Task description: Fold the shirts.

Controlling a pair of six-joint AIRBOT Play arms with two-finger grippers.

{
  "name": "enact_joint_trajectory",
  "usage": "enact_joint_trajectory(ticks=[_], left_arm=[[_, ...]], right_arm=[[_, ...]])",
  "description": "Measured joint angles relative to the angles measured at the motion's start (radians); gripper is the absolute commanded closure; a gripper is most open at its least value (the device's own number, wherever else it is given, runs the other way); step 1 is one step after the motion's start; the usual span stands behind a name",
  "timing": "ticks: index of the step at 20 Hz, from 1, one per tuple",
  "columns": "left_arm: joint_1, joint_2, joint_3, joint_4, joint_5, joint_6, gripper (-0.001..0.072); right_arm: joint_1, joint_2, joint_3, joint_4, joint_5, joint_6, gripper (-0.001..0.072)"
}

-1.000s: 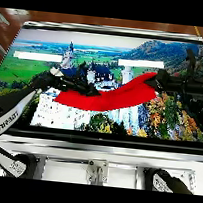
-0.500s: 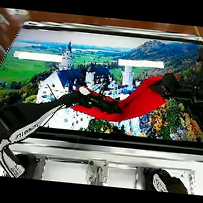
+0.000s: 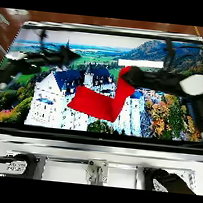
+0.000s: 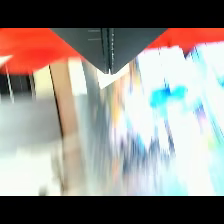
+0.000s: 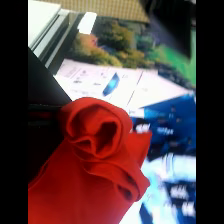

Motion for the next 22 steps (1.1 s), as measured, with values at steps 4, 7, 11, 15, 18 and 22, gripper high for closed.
enact_joint_trajectory(ticks=[4,7,11,15,18,22], left_arm=[[0.28,0.199,0.0,0.003,-0.135,0.003,0.067],[0.437,0.322,0.0,0.004,-0.26,0.003,0.067],[0.525,0.426,0.0,0.011,-0.354,0.002,0.067],[0.521,0.457,0.0,0.047,-0.382,0.002,0.067],[0.505,0.459,0.0,0.081,-0.391,0.002,0.0669],[0.499,0.459,0.0,0.102,-0.391,0.002,0.0669]], right_arm=[[0.245,-0.214,0.0,0.062,-0.275,0.001,0.0653],[0.37,-0.393,0.0,0.179,-0.461,0.001,0.0653],[0.455,-0.547,0.001,0.365,-0.62,0.002,0.0178],[0.462,-0.573,0.001,0.446,-0.687,-0.027,0.0149],[0.395,-0.513,0.001,0.436,-0.693,-0.085,0.015],[0.185,-0.378,0.001,0.238,-0.486,-0.106,0.0151]])
